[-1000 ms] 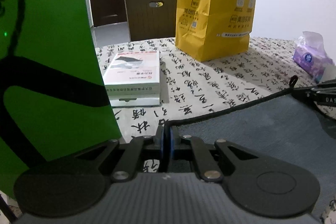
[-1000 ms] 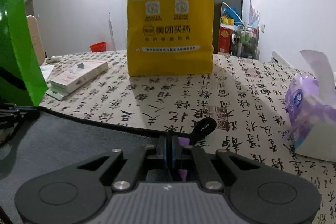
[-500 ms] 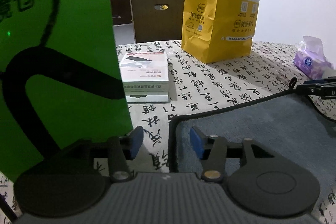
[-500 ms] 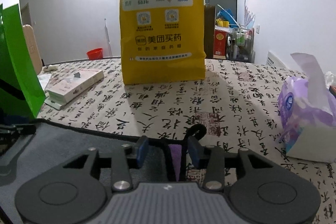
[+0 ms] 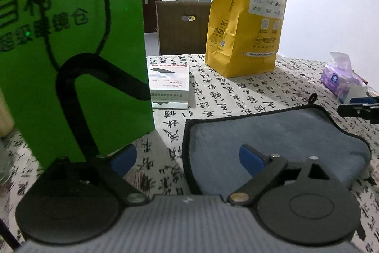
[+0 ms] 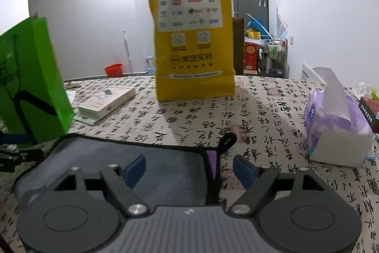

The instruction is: Fold towel

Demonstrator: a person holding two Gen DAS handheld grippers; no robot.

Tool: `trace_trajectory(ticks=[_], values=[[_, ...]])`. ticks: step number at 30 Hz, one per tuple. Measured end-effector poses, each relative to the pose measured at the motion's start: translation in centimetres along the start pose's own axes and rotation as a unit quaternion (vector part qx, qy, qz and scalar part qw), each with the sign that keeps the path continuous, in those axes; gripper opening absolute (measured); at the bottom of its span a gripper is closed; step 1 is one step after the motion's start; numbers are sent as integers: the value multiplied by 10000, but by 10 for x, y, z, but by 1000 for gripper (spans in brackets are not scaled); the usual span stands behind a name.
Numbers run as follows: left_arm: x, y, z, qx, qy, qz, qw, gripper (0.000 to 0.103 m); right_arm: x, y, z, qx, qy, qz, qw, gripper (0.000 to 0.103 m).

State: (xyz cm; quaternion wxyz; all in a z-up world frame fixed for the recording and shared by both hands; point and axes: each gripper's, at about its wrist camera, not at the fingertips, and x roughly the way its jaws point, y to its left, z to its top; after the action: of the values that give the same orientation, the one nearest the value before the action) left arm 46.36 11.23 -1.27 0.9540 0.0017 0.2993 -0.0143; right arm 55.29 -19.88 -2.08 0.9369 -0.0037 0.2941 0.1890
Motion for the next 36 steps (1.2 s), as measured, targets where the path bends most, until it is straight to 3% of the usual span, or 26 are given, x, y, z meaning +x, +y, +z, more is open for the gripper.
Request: trace_trajectory(ticks=[16,36], values=[[-77,-17,-20,-156,-377,-13,9992,102,-82,20,-31,-97,-286,-95,9995,89],[-154,-28,-57,-278,-734,3,9969,103,-148,35,-81,212,-364,-24,9991,91]])
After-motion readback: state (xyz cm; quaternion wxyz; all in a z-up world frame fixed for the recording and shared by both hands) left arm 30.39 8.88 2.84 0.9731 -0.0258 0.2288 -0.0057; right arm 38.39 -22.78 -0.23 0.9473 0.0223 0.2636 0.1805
